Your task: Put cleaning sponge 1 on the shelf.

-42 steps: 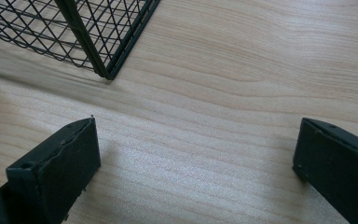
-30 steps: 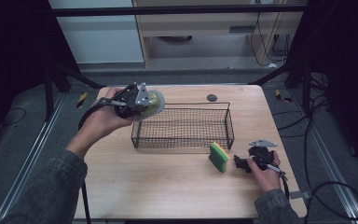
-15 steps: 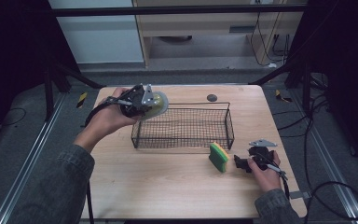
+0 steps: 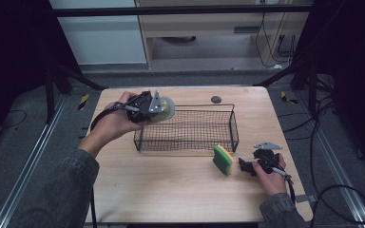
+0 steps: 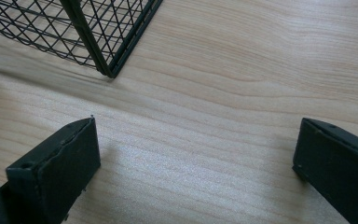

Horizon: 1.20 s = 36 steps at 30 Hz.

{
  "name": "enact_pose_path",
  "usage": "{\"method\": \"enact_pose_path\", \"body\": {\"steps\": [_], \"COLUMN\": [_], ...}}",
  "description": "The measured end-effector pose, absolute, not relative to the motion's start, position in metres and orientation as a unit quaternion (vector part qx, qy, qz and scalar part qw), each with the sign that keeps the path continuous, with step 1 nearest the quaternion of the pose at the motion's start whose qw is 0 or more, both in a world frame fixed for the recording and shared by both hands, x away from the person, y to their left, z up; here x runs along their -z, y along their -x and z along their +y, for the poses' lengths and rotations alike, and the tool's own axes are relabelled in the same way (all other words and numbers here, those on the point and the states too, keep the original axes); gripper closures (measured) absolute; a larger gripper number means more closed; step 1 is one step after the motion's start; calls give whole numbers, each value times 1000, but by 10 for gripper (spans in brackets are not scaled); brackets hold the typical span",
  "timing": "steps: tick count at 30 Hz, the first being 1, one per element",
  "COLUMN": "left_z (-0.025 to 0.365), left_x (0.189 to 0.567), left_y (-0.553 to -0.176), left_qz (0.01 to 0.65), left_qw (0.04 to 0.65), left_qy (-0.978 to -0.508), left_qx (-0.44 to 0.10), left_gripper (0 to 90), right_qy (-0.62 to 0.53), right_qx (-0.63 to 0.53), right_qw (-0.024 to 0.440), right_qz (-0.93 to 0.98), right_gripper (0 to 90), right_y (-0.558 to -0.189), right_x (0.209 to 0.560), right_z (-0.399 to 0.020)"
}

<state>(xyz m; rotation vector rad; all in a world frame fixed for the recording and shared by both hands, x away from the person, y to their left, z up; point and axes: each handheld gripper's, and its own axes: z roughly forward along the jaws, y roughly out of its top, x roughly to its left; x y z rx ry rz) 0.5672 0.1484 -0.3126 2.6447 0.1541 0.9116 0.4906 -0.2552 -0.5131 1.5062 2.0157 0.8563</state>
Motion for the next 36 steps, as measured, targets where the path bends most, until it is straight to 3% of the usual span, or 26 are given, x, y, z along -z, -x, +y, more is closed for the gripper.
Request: {"method": "enact_pose_path", "body": {"steps": [36], "left_z": [137], "left_x": [354], "left_y": [-577], "left_qz": [42], "left_qw": [110], "left_qy": [-948], "left_qx": [-295], "left_gripper": [703], "right_qy": [-549], "right_qx": [-313], "right_qw": [239], "right_qz": [737], "right_gripper": [7], "right_y": [-490], "right_x": [513], "right_z": [-255]}}
